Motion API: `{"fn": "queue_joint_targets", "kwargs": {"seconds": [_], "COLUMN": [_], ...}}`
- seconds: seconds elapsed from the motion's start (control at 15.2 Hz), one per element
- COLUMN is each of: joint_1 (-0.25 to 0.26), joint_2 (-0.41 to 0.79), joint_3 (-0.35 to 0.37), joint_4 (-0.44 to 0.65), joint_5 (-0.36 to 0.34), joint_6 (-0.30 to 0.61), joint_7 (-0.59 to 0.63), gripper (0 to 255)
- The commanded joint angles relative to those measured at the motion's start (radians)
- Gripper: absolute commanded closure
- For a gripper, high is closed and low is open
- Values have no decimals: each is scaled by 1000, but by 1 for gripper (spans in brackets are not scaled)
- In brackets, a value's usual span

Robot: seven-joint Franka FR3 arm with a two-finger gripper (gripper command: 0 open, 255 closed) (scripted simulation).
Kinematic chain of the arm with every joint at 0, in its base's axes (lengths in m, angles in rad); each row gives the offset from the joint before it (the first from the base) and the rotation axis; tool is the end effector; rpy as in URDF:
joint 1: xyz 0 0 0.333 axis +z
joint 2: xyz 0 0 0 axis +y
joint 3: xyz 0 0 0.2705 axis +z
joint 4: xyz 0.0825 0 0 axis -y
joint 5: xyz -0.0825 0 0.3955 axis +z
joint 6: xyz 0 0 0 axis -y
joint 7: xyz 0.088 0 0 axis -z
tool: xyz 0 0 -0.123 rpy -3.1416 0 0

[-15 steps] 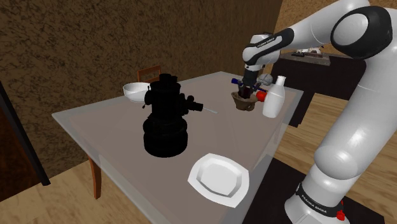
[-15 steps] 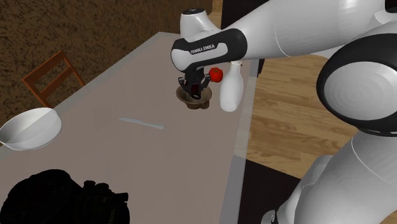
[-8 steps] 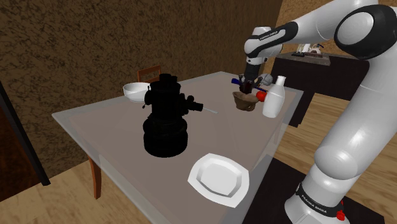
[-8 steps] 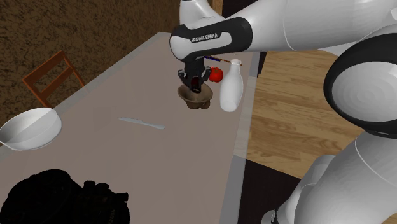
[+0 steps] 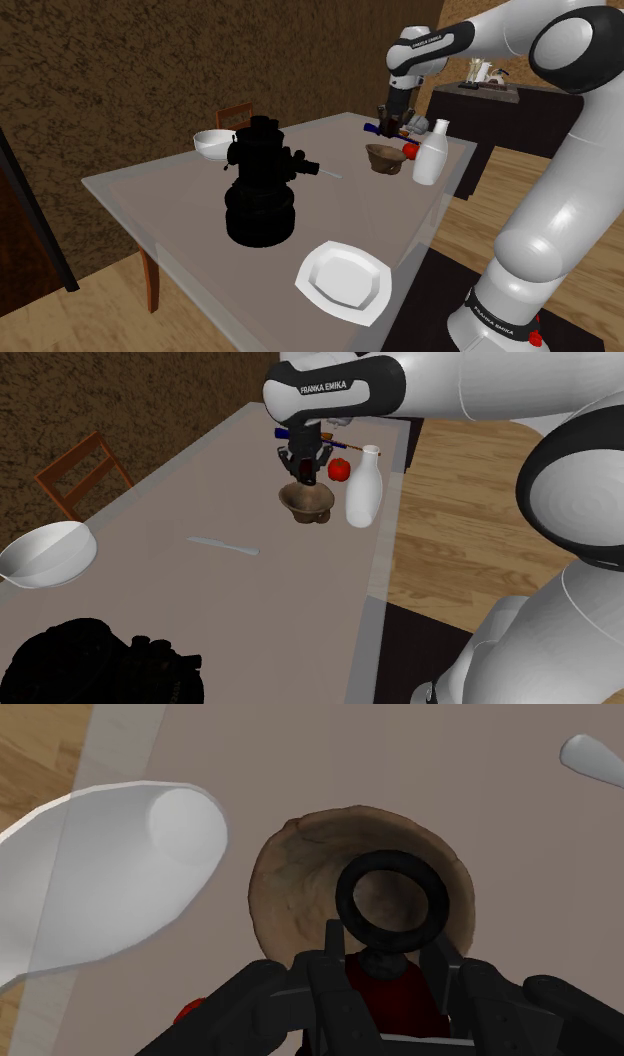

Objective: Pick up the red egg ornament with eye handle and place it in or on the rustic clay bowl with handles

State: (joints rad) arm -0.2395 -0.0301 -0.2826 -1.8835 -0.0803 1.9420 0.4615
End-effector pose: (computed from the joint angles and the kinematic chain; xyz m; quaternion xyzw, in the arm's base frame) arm 0.4954 -0.2938 0.4596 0.8861 -0.4602 0.0427 0.0351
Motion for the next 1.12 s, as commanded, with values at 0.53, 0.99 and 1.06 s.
{"fn": "queue_joint_targets", "kwargs": {"seconds": [0.53, 0.99, 1.06], "joint_1": [-6, -7, -7], "joint_2": [31, 44, 47], "joint_3": [-7, -8, -8], "joint_4": [37, -42, -52], "joint_5": [11, 12, 13], "joint_6": [-7, 85, 98], "joint_7": [-16, -13, -13], "gripper": [255, 255, 255]}}
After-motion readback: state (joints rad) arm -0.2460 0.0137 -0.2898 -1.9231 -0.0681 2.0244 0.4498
